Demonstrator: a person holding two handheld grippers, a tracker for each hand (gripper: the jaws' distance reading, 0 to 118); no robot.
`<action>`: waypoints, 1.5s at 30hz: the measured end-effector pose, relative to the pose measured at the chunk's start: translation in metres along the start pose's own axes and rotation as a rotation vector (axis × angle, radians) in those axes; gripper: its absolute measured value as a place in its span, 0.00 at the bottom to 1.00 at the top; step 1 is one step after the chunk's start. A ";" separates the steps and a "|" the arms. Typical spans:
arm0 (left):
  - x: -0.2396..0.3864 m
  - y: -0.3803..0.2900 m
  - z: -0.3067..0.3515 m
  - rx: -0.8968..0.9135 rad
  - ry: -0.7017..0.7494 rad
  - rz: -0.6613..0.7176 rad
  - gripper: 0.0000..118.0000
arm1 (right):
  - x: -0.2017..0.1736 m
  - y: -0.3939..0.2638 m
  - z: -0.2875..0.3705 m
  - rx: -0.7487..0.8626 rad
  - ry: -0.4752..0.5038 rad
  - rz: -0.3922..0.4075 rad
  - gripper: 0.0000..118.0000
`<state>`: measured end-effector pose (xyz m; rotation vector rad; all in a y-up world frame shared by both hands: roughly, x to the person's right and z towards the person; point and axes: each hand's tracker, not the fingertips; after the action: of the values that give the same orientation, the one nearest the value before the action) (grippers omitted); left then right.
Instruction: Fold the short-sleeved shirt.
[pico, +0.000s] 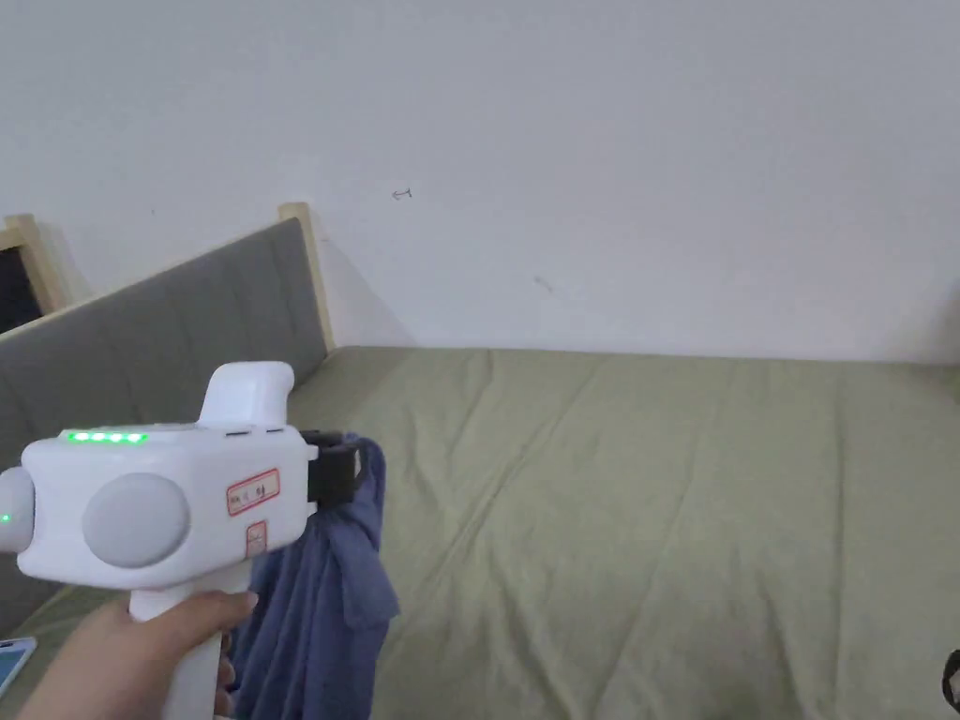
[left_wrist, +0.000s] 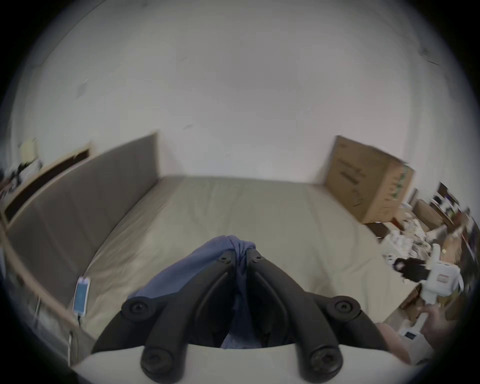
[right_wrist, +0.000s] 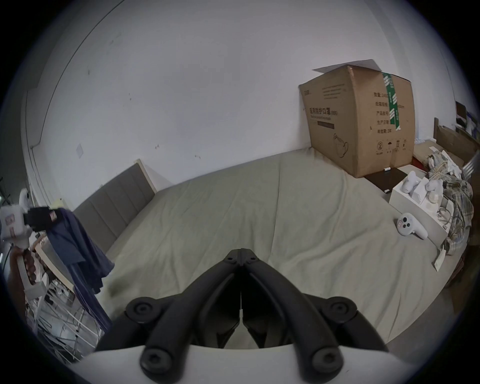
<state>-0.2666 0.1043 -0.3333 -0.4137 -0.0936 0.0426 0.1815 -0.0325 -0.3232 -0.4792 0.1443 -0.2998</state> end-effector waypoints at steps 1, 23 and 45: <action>0.022 0.014 0.002 0.014 -0.044 -0.029 0.04 | 0.002 0.002 0.005 0.014 0.002 -0.010 0.00; 0.222 -0.160 -0.262 -0.969 -0.364 0.154 0.05 | 0.094 -0.015 0.036 -0.022 -0.162 -0.133 0.00; 0.125 -0.119 -0.019 0.243 -0.172 0.041 0.00 | 0.019 -0.001 0.064 0.296 -0.075 0.150 0.00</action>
<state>-0.1377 -0.0045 -0.2929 -0.1682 -0.2472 0.1287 0.2122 -0.0111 -0.2676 -0.1842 0.0600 -0.1523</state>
